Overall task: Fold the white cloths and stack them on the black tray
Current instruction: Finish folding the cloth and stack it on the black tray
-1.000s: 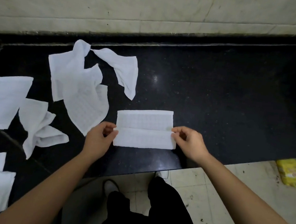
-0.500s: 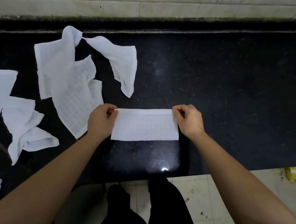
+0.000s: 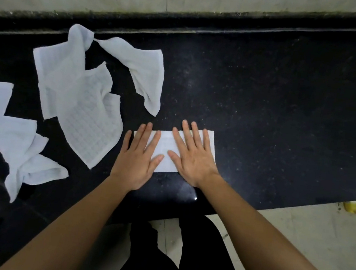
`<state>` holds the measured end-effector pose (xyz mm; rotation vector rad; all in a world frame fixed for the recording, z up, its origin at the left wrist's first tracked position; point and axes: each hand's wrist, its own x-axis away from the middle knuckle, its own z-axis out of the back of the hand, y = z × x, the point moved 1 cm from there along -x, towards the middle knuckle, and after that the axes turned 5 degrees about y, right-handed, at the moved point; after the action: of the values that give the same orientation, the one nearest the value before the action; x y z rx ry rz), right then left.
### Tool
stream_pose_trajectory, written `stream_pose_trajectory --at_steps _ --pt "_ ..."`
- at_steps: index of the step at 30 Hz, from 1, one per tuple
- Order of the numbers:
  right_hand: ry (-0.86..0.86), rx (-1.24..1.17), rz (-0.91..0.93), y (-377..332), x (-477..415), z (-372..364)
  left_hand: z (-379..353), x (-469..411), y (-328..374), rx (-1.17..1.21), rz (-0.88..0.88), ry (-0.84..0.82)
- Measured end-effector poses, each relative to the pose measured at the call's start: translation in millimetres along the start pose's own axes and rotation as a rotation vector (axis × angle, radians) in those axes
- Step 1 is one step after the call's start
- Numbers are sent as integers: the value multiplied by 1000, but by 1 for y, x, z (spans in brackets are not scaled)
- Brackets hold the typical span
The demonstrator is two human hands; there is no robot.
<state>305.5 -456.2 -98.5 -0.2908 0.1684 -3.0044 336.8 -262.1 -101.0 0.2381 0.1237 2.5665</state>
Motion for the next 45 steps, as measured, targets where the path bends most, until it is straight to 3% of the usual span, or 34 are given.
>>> stream_pose_trajectory --at_steps 4,9,14,18,23,30,35,37,41,43,45 --pt "-9 2 12 5 -1 -9 -7 0 -3 -51 17 -39" --pt "-17 -3 -170 30 15 -8 -6 -1 -2 -45 23 -42" --pt "-14 -104 -174 24 18 3 -4 2 -3 -51 15 -60" --pt "191 -252 -500 27 40 18 -1 0 0 -17 36 -40" --pt "152 -261 -572 27 44 25 8 -15 13 -61 -86 -12" --pt "-5 -871 -936 38 28 46 1 -20 16 -152 -143 -99" --pt "-33 -1501 -1078 43 25 61 1 -21 16 -78 -147 -115" --pt "-25 -1590 -1043 41 26 66 10 -18 20 93 -18 3" --pt "79 -1520 -890 26 25 69 34 0 19 691 636 326" --pt "122 -1380 -800 8 17 67 43 7 10 1123 948 270" --pt "137 -1274 -717 -11 6 60 49 12 3 1469 1128 179"
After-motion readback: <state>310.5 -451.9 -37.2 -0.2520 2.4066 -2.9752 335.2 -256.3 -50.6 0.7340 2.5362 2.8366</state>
